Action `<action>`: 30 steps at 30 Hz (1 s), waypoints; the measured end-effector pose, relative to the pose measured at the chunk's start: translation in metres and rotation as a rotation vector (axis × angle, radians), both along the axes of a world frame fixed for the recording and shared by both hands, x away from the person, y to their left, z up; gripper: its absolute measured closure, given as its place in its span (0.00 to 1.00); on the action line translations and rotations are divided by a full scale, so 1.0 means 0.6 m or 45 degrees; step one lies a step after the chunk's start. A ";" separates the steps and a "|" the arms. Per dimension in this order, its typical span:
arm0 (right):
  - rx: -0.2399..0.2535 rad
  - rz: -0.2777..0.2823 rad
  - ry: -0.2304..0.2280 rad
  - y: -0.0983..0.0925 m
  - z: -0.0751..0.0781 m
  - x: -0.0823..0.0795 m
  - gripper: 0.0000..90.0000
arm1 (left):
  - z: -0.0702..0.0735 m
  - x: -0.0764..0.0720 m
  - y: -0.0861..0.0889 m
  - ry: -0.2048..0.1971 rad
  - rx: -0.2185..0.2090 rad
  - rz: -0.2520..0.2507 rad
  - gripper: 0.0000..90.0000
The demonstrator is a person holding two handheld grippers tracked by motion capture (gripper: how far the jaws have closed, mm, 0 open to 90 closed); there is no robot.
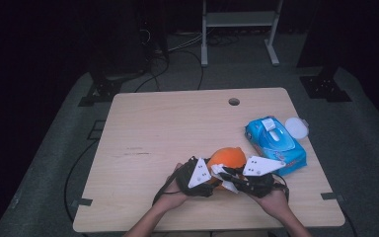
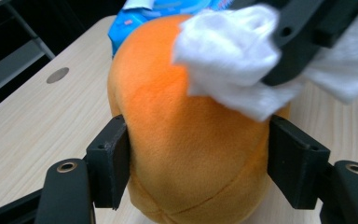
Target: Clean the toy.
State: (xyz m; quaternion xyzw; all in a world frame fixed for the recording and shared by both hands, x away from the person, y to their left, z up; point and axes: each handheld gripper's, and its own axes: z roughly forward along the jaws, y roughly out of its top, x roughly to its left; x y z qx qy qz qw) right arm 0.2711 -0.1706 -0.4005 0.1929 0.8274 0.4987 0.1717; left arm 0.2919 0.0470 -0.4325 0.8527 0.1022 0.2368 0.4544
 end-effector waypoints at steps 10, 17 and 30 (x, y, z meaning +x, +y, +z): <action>0.016 -0.101 0.050 -0.047 -0.013 0.020 0.88 | -0.008 0.041 0.020 0.383 -0.264 0.042 0.07; -0.009 -0.002 0.013 0.009 -0.007 0.000 0.88 | -0.010 0.016 0.005 0.217 -0.162 0.011 0.29; 0.020 -0.154 -0.002 -0.057 -0.002 0.019 0.88 | -0.015 0.025 -0.001 0.307 -0.162 0.012 0.10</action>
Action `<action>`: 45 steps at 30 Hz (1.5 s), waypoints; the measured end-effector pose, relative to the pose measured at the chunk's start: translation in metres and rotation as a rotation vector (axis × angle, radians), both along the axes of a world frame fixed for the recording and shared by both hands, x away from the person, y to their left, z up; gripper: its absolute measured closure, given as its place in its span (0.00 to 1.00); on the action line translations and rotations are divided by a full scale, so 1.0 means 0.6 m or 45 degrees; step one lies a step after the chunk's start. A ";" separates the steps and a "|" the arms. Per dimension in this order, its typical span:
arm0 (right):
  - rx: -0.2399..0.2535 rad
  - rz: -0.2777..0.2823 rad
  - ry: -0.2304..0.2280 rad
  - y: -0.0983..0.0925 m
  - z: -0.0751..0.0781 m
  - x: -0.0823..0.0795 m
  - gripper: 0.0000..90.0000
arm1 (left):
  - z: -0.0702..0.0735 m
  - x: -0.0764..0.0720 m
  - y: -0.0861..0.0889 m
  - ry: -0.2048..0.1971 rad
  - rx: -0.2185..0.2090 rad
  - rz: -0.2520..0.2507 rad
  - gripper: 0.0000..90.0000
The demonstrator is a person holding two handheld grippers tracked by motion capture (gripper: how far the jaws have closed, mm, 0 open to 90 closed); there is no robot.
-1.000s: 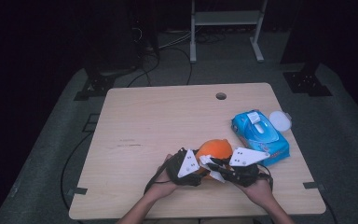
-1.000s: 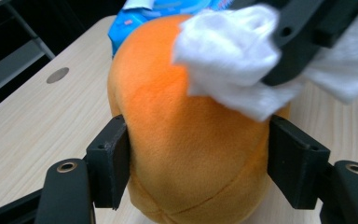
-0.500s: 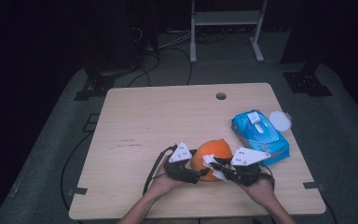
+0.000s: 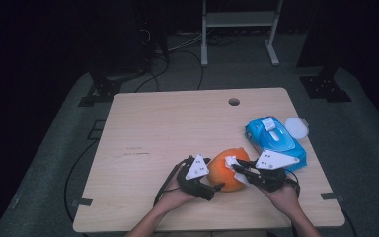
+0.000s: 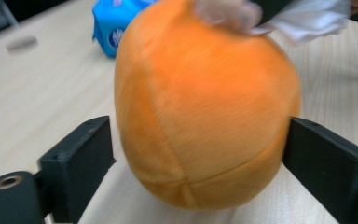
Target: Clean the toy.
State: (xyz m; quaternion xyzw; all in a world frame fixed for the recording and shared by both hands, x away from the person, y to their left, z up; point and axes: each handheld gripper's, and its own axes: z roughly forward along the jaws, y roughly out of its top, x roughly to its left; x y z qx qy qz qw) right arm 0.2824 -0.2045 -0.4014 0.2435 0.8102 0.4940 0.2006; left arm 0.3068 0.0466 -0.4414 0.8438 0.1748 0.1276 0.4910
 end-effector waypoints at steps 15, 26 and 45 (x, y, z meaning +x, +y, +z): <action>-0.008 -0.019 -0.014 0.000 0.006 0.000 0.88 | 0.015 -0.009 0.026 -0.168 0.067 -0.122 0.36; -0.072 0.113 -0.054 0.072 0.010 -0.026 0.88 | 0.014 -0.012 0.017 -0.142 0.023 -0.076 0.35; -0.033 0.087 -0.041 0.056 0.012 -0.029 0.88 | 0.018 -0.020 0.007 -0.176 0.084 -0.141 0.33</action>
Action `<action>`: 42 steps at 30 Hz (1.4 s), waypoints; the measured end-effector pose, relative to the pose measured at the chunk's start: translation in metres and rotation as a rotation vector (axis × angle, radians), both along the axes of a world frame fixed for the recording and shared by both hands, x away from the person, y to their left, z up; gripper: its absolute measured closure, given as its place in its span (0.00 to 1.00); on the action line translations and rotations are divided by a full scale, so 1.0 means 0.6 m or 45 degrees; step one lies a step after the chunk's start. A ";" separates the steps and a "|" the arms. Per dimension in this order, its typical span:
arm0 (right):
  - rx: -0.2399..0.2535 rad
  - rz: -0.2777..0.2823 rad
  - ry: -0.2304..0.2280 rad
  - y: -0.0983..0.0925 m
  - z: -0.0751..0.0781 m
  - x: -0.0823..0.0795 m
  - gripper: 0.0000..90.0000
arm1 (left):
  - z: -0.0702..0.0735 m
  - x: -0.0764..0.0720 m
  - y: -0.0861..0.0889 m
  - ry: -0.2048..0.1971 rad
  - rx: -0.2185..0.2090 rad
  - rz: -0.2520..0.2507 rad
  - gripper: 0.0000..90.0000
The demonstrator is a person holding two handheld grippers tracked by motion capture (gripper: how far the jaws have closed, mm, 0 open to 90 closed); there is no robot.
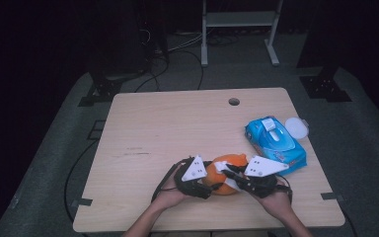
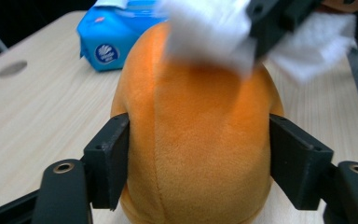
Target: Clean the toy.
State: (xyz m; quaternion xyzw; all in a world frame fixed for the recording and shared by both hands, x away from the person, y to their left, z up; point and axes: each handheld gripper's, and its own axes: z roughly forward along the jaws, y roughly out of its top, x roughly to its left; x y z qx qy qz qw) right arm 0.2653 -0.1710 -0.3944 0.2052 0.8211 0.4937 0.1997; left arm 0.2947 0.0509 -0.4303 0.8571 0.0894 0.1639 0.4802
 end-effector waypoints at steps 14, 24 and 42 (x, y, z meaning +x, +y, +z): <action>0.000 -0.034 0.042 -0.011 0.001 0.009 0.88 | 0.000 0.028 0.019 0.219 -0.101 -0.019 0.30; -0.011 -0.079 0.055 -0.031 0.007 0.021 0.88 | 0.004 0.024 0.028 0.136 -0.061 -0.056 0.30; -0.028 0.025 0.121 0.008 0.004 0.009 0.88 | 0.006 0.031 0.028 0.204 -0.082 0.011 0.29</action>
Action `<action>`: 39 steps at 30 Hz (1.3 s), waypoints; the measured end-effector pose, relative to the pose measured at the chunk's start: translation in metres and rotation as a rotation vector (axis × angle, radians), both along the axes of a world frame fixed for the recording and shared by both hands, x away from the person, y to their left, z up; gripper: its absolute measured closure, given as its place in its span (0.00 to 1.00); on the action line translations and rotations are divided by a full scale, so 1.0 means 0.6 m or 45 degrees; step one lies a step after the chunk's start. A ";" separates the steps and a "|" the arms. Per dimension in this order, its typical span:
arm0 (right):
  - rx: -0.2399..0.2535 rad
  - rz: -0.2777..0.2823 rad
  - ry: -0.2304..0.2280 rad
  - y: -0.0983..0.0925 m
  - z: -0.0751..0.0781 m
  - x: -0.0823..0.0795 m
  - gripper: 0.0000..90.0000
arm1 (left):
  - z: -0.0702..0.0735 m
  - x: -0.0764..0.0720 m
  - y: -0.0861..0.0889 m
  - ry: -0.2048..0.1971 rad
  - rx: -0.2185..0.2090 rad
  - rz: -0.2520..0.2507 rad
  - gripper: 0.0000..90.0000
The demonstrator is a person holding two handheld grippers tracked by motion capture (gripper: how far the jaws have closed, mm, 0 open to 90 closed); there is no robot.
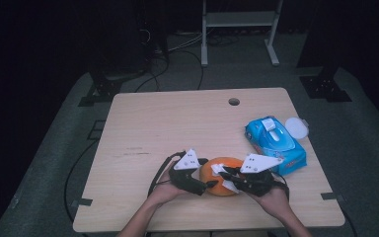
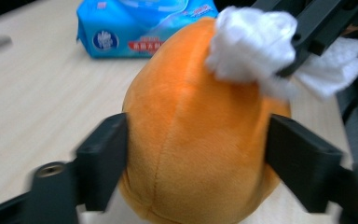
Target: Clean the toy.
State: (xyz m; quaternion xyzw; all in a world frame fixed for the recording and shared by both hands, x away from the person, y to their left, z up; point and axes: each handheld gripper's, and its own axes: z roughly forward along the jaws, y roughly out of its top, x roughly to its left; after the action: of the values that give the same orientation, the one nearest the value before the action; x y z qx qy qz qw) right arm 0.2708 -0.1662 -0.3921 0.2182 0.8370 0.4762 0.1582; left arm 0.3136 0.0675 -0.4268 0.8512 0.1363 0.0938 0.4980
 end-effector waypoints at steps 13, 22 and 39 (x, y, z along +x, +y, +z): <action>0.006 -0.084 -0.023 -0.020 0.006 0.006 0.88 | -0.005 -0.027 -0.015 -0.169 0.035 -0.103 0.30; -0.026 -0.029 -0.055 0.007 0.003 -0.001 0.88 | -0.009 -0.022 -0.011 -0.118 0.054 -0.065 0.32; -0.024 -0.078 -0.044 -0.022 0.000 0.009 0.88 | -0.011 -0.033 -0.011 -0.190 0.107 -0.126 0.33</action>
State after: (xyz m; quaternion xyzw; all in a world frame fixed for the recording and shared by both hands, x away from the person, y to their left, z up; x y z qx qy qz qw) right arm 0.2764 -0.1796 -0.3921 0.2341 0.8315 0.4670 0.1891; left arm 0.2936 0.0608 -0.4337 0.8678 0.0525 0.1379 0.4746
